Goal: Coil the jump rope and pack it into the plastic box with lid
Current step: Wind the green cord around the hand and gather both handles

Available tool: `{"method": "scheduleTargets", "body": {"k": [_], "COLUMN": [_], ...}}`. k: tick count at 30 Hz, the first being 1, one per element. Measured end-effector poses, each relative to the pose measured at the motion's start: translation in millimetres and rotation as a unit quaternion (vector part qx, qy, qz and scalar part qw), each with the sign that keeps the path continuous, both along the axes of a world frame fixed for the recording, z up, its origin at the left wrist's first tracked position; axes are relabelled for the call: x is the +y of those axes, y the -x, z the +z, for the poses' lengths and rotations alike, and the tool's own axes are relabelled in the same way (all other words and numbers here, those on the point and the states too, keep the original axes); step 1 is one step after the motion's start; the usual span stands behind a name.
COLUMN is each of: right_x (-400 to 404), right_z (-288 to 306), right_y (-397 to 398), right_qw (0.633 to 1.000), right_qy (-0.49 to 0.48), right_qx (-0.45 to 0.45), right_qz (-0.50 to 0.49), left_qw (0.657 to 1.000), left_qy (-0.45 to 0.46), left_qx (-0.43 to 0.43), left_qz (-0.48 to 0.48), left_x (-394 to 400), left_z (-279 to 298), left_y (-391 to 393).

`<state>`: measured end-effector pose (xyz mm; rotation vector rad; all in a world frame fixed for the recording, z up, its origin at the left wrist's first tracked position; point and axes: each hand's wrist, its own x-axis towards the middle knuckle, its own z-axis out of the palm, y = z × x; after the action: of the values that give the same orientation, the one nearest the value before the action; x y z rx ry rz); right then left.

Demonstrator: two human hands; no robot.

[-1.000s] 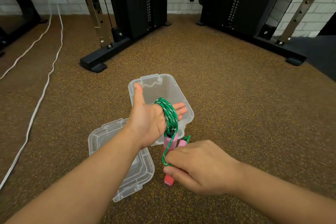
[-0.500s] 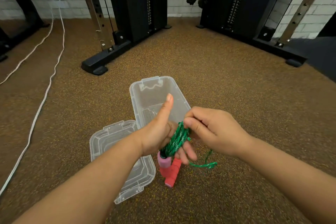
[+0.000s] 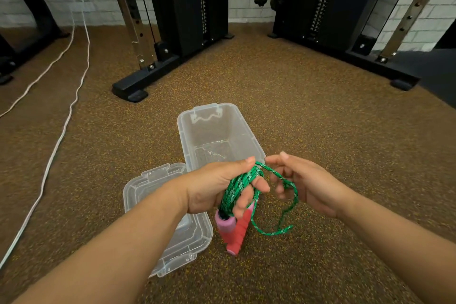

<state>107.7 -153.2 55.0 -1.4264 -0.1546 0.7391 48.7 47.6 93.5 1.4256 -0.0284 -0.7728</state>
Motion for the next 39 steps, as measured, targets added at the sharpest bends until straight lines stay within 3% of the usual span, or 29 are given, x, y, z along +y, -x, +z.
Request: {"method": "scheduleTargets", "body": {"k": [6, 16, 20, 28, 33, 39], "right_x": [-11, -13, -18, -15, -2, 22], "right_z": [-16, -27, -37, -53, -41, -21], "right_y": [0, -3, -4, 9, 16, 19], "right_qw": [0.996, 0.997, 0.995, 0.996, 0.976, 0.981], "right_qy": [-0.039, 0.04, 0.046, 0.058, 0.172, 0.028], "right_qx": [0.027, -0.05, -0.021, 0.061, -0.091, -0.187], "right_qz": [0.077, -0.046, -0.085, -0.003, 0.098, 0.041], "left_qw": [0.998, 0.995, 0.995, 0.991, 0.992, 0.993], "left_qy": [-0.013, 0.004, -0.004, -0.017, -0.017, 0.001], "left_qx": [-0.017, -0.014, -0.026, -0.041, -0.033, -0.029], "left_qz": [0.051, 0.101, 0.099, 0.128, 0.121, 0.111], "left_x": [0, 12, 13, 13, 4, -2], "left_z": [-5, -3, -2, -3, -3, -2], "left_y": [-5, -9, -11, -12, -11, -12]}}
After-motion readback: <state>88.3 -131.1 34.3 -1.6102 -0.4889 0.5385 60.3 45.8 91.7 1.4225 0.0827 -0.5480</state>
